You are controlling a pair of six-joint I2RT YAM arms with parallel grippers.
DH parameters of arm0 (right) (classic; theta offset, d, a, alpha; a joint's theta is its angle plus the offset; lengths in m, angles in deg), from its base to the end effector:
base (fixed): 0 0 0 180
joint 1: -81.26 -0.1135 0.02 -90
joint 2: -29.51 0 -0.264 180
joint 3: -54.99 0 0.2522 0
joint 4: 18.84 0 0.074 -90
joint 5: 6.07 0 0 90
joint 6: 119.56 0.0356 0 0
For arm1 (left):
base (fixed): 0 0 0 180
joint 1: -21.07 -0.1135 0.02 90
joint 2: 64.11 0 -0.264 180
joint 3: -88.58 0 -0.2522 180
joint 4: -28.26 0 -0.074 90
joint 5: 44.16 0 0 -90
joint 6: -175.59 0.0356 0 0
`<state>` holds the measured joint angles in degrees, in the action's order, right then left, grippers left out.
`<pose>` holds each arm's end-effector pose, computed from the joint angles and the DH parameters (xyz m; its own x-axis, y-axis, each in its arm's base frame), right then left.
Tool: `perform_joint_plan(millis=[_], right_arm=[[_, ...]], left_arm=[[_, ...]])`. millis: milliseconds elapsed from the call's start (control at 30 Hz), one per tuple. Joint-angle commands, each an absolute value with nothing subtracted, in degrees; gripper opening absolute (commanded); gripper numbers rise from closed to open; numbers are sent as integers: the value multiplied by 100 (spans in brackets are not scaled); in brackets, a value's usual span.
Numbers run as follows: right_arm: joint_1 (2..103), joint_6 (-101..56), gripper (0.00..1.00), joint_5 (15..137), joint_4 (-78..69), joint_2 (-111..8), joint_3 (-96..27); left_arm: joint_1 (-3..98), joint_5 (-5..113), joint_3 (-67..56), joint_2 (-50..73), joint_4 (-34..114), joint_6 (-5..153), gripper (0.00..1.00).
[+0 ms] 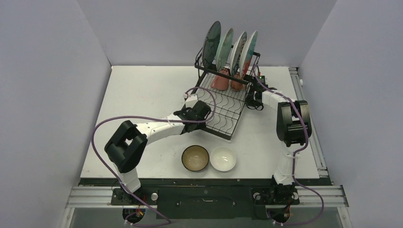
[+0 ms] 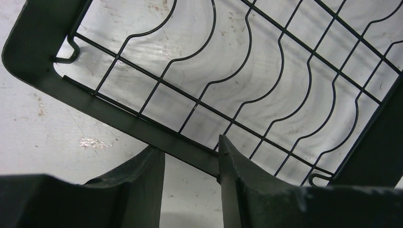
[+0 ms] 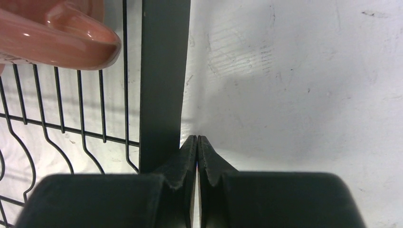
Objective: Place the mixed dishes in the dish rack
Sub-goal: Adjust the dish rack at the center of the board.
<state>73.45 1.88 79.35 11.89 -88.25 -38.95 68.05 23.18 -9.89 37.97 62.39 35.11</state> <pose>0.4327 0.0622 0.1561 -0.7832 0.4174 -0.4609 0.2663 0.8949 0.3580 0.2646 -0.2635 0.1959 -0.7575 -0.2317 -0.6104 -0.0968 0.9644 -0.2459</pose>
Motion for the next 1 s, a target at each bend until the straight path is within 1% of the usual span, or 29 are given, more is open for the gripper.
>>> perform_joint_plan(millis=[0, 467, 700, 967], right_arm=[[6741, 498, 0, 6450, 13, -8708, -4108], [6047, 123, 0, 6330, 443, -9279, -5083], [5694, 61, 0, 6176, 593, -9670, -5814], [5449, -29, 0, 6062, 812, -10018, -6431]], left_arm=[[8415, 6189, -1101, 3969, 5528, 4377, 0], [8960, 6013, -1474, 3581, 5388, 4119, 0], [8980, 5920, -1631, 3387, 5359, 4084, 0], [8980, 5968, -1612, 3572, 5149, 4080, 0]])
